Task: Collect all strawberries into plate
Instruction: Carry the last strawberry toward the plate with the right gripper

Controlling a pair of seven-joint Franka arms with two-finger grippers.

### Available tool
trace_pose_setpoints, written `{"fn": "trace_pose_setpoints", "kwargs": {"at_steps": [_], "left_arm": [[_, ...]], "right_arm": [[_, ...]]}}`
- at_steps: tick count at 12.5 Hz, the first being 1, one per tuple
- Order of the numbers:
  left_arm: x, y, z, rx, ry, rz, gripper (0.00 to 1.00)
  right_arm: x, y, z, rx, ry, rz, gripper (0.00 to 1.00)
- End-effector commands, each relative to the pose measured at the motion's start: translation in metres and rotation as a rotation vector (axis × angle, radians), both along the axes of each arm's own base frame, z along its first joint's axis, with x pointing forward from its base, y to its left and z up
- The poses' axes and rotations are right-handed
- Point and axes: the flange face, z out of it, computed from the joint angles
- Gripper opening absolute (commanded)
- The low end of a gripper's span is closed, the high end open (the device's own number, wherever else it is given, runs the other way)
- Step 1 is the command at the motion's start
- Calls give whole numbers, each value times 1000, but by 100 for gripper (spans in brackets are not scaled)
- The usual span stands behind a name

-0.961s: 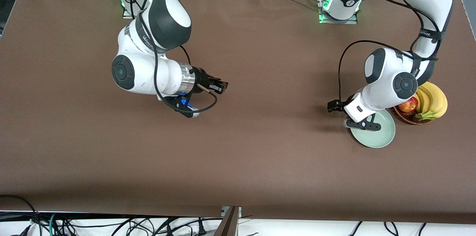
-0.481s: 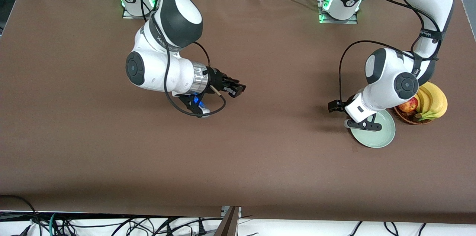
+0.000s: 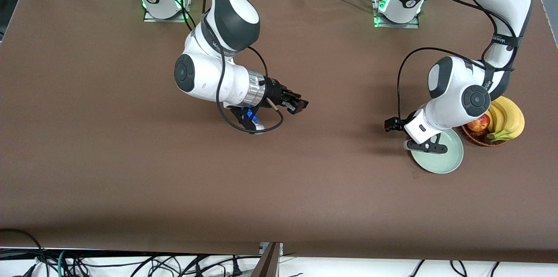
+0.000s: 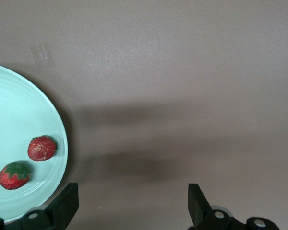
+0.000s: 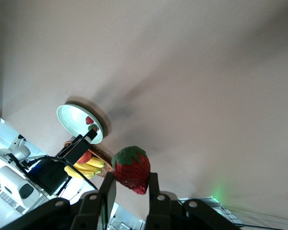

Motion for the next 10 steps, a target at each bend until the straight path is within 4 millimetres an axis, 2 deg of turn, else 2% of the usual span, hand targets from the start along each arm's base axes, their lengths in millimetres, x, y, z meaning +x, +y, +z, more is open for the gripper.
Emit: {"fn": "trace_pose_setpoints", "kwargs": {"at_steps": [1, 4, 7, 10], "left_arm": [[-2, -2, 1, -13, 11, -3, 100], [-2, -3, 1, -13, 12, -3, 100], [-4, -3, -1, -12, 16, -5, 100], [-4, -4, -1, -12, 16, -7, 100]], "right_arm": [[-2, 13, 1, 17, -5, -16, 32], [-13, 35, -4, 21, -32, -55, 32], [-19, 48, -13, 17, -40, -63, 33], [-33, 76, -23, 63, -60, -134, 33]]}}
